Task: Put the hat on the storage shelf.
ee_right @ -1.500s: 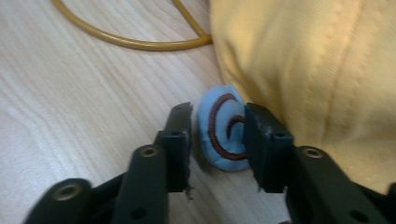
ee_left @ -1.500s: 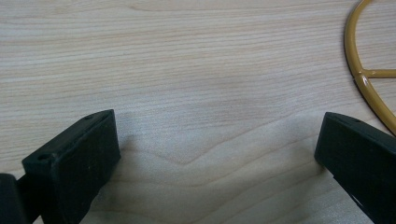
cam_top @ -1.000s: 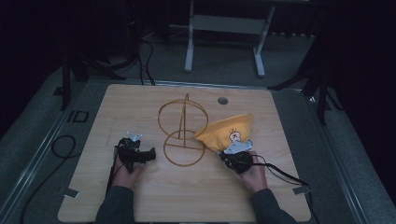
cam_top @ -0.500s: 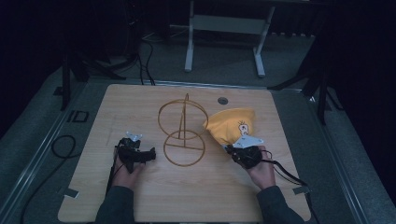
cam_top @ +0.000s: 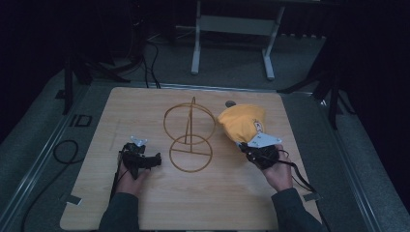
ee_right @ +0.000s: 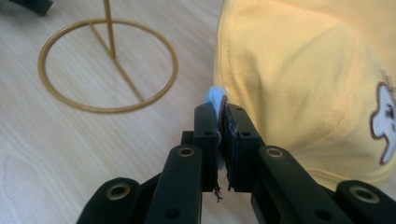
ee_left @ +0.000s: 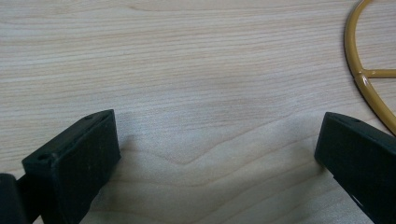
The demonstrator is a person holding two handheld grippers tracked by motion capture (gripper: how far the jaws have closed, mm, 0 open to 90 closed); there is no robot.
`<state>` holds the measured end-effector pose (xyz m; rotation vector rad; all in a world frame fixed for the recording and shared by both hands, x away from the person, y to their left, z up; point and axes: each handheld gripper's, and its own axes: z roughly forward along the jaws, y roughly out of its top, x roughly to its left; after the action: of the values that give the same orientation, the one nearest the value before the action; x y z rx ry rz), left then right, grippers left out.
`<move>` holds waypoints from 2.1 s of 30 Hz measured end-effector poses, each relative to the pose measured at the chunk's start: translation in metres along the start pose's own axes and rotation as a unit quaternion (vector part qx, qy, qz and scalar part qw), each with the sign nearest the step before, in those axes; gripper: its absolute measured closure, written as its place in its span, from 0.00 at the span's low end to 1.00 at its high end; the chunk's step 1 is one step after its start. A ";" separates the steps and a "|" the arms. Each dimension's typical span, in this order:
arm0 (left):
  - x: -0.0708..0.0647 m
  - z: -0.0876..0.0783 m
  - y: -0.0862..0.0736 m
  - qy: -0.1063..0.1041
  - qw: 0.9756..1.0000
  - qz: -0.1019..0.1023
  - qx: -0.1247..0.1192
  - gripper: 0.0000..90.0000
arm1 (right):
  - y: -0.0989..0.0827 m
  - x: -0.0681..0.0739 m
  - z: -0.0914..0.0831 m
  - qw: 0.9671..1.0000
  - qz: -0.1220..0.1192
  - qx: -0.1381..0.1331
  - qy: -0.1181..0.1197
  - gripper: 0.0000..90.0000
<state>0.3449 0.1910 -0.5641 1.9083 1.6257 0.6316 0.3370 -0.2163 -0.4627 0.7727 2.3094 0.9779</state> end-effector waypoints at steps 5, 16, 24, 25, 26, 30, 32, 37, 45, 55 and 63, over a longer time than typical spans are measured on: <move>0.000 0.000 0.000 0.000 1.000 0.000 0.000 0.00 | 0.010 -0.006 -0.007 1.000 -0.003 -0.009 -0.011 0.94; 0.000 0.000 0.000 0.000 1.000 0.000 0.000 0.00 | 0.028 -0.019 -0.026 0.999 -0.007 -0.036 -0.031 0.95; 0.000 0.000 0.000 0.000 1.000 0.000 0.000 0.00 | 0.042 -0.026 -0.049 0.997 -0.008 -0.057 -0.049 0.95; 0.000 0.000 0.000 0.000 1.000 0.000 0.000 0.00 | 0.042 -0.026 -0.049 0.997 -0.008 -0.057 -0.049 0.95; 0.000 0.000 0.000 0.000 1.000 0.000 0.000 0.00 | 0.043 -0.027 -0.052 0.997 -0.009 -0.059 -0.050 0.95; 0.000 0.000 0.000 0.000 1.000 0.000 0.000 0.00 | 0.045 -0.029 -0.061 0.996 -0.010 -0.066 -0.060 0.95; 0.000 0.000 0.000 0.000 1.000 0.000 0.000 0.00 | 0.045 -0.030 -0.065 0.996 -0.012 -0.067 -0.062 0.95; 0.000 0.000 0.000 0.000 1.000 0.000 0.000 0.00 | 0.046 -0.031 -0.078 0.995 -0.018 -0.067 -0.069 0.95; 0.000 0.000 0.000 0.000 1.000 0.000 0.000 0.00 | 0.051 -0.026 -0.073 0.996 -0.042 -0.042 -0.059 0.95; 0.000 0.000 0.000 0.000 1.000 -0.001 0.000 0.00 | 0.051 -0.011 -0.041 0.996 -0.071 0.002 -0.045 0.94; 0.000 0.000 0.000 0.000 1.000 -0.001 0.000 0.00 | 0.049 -0.006 -0.034 0.997 -0.075 0.011 -0.016 0.88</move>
<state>0.3449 0.1907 -0.5642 1.9063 1.6264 0.6304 0.3340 -0.2075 -0.4031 0.6091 2.3167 0.8705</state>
